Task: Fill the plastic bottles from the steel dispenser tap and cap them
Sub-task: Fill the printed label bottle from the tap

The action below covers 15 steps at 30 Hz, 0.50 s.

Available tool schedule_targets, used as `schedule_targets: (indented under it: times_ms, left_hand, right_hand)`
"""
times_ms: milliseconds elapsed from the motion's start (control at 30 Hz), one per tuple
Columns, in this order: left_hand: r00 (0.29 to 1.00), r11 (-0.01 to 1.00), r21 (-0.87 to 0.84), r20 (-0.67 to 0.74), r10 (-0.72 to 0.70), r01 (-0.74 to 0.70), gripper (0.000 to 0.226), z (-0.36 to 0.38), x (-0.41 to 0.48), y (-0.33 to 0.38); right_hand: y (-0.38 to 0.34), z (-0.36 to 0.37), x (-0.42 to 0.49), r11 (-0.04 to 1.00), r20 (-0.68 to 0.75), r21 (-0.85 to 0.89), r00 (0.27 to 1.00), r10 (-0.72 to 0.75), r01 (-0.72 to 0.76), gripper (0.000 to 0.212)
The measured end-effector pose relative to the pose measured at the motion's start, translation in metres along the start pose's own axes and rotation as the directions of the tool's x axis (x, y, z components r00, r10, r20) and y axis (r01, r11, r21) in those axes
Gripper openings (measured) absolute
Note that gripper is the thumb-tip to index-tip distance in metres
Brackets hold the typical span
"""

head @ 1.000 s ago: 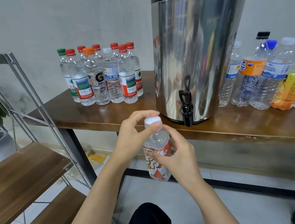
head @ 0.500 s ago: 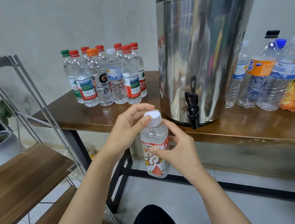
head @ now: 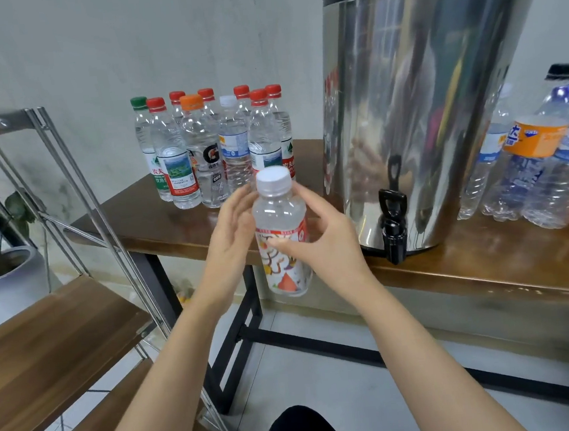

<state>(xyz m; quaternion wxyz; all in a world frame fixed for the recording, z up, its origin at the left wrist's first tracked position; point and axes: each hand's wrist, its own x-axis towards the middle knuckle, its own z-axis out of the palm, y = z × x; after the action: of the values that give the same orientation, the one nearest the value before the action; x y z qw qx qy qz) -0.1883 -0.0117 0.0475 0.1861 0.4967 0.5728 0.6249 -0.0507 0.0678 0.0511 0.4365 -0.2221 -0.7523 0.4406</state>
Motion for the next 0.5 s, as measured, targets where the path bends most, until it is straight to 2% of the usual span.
schedule_targets:
  times_ms: [133, 233, 367, 500]
  left_hand:
    - [0.991, 0.986, 0.160, -0.131, -0.035, 0.056, 0.078, 0.001, 0.005, -0.034]
    - [0.981, 0.968, 0.246, -0.194, -0.009, 0.058, 0.087, 0.011, 0.018, -0.045]
    - [0.969, 0.924, 0.366, -0.248, -0.014, 0.107, 0.100, 0.021, 0.039, -0.067]
    - [0.944, 0.833, 0.524, -0.329, 0.006, 0.177, 0.094, 0.024, 0.055, -0.084]
  right_hand:
    - [0.002, 0.017, 0.043, 0.994, -0.134, -0.109, 0.990, -0.045, 0.030, 0.082]
    - [0.012, 0.032, 0.068, 0.989, -0.188, -0.150, 0.982, -0.026, -0.002, 0.082]
    - [0.029, 0.046, 0.084, 0.993, -0.173, -0.122, 0.985, -0.017, -0.005, 0.080]
    - [0.036, 0.053, 0.088, 0.997, -0.059, -0.071, 0.998, -0.037, 0.032, 0.072]
